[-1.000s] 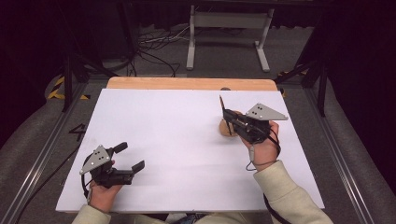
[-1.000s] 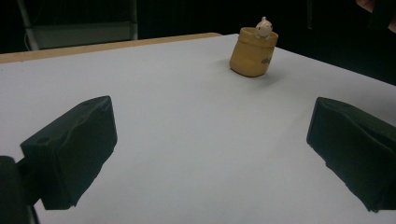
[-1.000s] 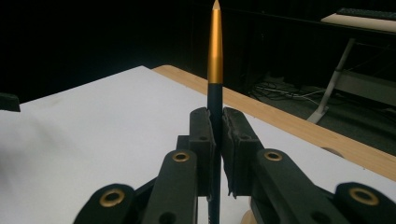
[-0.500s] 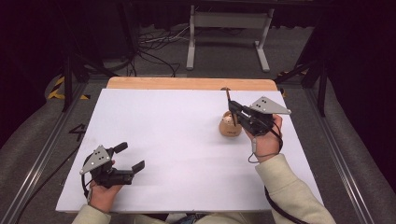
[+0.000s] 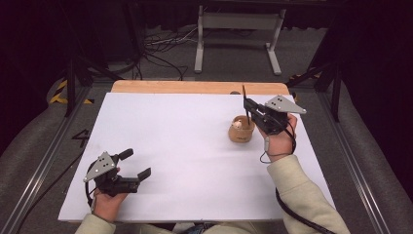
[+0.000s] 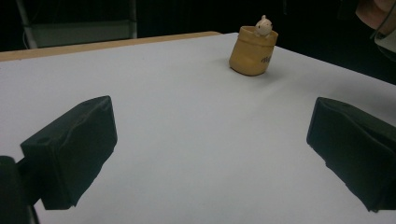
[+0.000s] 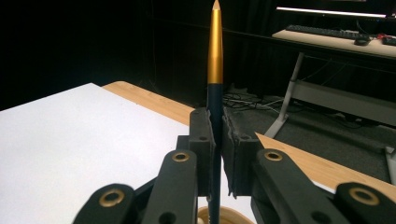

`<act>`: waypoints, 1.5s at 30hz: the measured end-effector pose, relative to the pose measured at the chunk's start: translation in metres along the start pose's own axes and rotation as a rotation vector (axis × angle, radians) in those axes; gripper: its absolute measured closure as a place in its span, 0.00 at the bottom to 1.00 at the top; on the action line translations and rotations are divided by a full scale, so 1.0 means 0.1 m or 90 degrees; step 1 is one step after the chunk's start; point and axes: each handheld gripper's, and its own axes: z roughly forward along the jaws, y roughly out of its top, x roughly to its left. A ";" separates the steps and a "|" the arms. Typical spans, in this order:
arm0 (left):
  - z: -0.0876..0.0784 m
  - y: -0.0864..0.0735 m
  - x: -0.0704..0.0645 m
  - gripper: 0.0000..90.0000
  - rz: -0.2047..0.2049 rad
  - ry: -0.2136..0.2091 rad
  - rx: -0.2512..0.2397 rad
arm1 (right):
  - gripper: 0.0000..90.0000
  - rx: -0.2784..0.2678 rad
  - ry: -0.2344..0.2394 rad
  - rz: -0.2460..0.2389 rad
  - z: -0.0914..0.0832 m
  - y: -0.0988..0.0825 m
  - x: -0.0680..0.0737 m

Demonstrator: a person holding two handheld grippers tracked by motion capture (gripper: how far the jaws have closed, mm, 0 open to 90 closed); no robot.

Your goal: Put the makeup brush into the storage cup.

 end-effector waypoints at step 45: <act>0.00 -0.01 0.01 0.03 -0.004 -0.001 0.000 | 0.92 0.020 0.000 0.017 0.30 -0.44 -0.15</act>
